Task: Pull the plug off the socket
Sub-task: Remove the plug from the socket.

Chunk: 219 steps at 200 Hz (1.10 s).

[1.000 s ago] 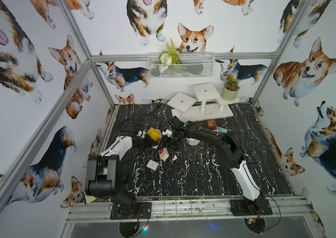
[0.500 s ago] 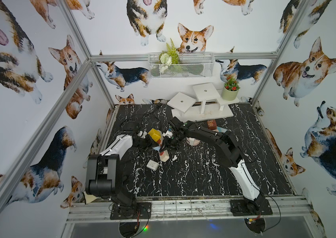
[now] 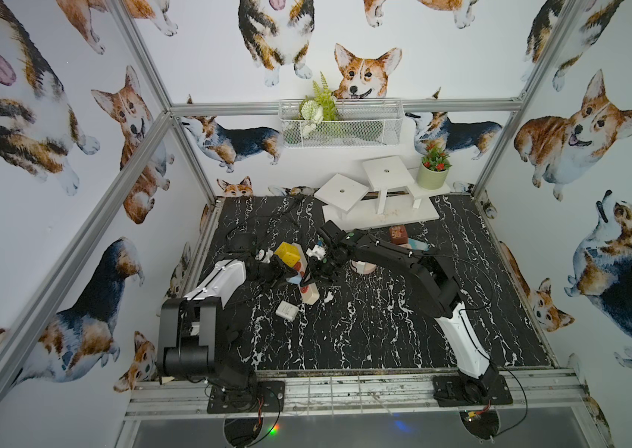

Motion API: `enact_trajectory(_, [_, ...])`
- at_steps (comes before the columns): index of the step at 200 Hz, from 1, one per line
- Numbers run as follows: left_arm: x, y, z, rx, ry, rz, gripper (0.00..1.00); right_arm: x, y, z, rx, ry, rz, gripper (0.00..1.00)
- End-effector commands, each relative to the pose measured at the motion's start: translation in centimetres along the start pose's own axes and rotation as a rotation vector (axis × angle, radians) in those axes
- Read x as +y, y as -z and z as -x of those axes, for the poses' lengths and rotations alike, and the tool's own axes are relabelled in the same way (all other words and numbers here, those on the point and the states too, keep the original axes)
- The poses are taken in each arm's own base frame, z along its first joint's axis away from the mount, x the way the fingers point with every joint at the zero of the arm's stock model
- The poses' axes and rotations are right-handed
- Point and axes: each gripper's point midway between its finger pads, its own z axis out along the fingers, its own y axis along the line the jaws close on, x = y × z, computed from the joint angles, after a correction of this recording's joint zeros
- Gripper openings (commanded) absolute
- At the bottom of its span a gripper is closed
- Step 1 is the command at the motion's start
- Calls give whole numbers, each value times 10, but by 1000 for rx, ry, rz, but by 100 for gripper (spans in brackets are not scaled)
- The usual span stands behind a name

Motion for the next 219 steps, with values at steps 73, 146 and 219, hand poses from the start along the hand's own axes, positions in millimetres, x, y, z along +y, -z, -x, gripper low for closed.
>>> enact_trajectory(73, [-10,24,24,-28,-194,161,0,-59,-7,-23,63,-191,-236,0])
enact_trajectory(146, [-28,15,32,-78,17,-94,0,-61,-4,-25,65,-201,-260,0])
enact_trajectory(219, [-24,28,30,-74,-33,-4,0,-59,-6,-26,72,-204,-240,0])
